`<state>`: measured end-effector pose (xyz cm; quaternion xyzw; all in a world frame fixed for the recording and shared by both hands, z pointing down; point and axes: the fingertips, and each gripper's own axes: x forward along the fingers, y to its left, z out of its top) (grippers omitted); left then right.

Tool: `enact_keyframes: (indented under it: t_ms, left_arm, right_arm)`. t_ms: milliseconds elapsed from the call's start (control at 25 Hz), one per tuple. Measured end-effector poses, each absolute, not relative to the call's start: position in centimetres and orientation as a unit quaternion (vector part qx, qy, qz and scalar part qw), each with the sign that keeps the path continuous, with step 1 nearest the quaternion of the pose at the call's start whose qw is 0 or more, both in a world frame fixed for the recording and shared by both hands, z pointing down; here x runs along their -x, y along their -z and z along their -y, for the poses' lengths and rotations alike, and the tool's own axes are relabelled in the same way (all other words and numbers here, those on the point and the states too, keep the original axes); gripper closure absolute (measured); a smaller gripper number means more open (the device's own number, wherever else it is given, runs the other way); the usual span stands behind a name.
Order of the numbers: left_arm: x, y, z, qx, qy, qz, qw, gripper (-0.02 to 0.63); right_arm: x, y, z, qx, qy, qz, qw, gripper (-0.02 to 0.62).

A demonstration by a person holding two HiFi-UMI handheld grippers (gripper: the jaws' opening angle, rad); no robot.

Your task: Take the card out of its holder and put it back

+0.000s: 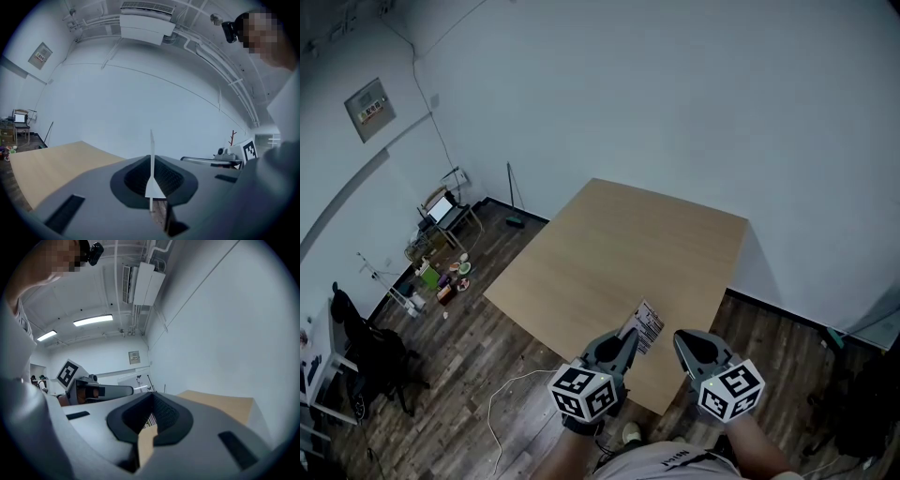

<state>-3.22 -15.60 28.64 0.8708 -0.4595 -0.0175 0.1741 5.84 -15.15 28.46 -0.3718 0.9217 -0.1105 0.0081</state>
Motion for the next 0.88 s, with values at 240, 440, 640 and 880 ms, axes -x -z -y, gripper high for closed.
enact_keyframes:
  t_ms: [240,440,640,880]
  left_arm:
    - [2.9,-28.7,15.4,-0.871,0.014,0.461,0.172,0.58]
    - [3.0,-28.6,15.4,-0.869,0.013,0.464,0.17,0.58]
    - [3.7,-28.9,15.5,-0.867,0.014,0.468,0.169,0.58]
    - [4.7,-29.3,16.2,-0.867,0.01,0.472,0.16,0.58]
  right_arm:
    - [-6.1,-28.7,14.9,0.37,0.113,-0.922,0.009,0.581]
    - [-5.9,-28.3,14.9,0.37,0.11,-0.923,0.009,0.581]
    - [-5.4,-28.9,15.2,0.367,0.113,-0.923,0.008,0.582]
    - [-4.7,-28.9,15.7,0.366,0.112,-0.924,0.008,0.582]
